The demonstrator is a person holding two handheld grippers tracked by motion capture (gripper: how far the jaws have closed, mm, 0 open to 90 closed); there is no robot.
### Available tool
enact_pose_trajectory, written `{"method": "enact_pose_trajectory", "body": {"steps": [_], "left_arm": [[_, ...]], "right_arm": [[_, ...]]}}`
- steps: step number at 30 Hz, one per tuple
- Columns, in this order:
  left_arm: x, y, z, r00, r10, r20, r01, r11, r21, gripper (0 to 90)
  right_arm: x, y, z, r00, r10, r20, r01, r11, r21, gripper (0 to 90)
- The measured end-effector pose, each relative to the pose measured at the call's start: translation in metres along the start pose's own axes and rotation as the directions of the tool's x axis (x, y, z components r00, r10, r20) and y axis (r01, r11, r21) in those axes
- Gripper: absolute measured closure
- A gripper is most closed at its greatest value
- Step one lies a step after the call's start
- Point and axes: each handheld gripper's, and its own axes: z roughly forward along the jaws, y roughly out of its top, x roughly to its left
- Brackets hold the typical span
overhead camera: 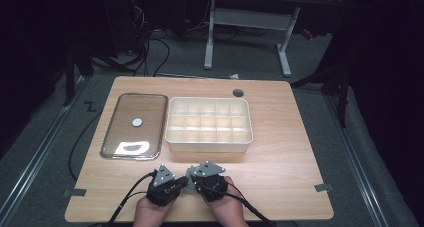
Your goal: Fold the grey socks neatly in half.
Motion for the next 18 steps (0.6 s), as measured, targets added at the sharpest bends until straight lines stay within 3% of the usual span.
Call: {"method": "enact_pose_trajectory", "body": {"steps": [5,6,10,18], "left_arm": [[0.0,0.0,0.0,1.0,-0.002,-0.001,0.002,1.0,0.001,84.9],[0.0,0.0,0.0,1.0,-0.003,-0.001,0.003,1.0,0.001,84.9],[0.0,0.0,0.0,1.0,-0.004,-0.001,0.004,1.0,0.001,84.7],[0.0,0.0,0.0,1.0,-0.004,-0.002,0.004,1.0,0.002,84.4]], "right_arm": [[0.0,0.0,0.0,0.9991,0.007,-0.041,-0.007,1.0,-0.01,73.3],[-0.001,0.001,-0.011,0.9993,0.007,-0.037,-0.009,0.999,-0.052,67.9],[-0.005,-0.001,-0.031,0.9997,0.022,-0.007,-0.022,0.996,-0.092,66.5],[-0.004,-0.018,-0.023,0.9996,0.025,-0.016,-0.025,0.999,-0.031,66.1]]}}
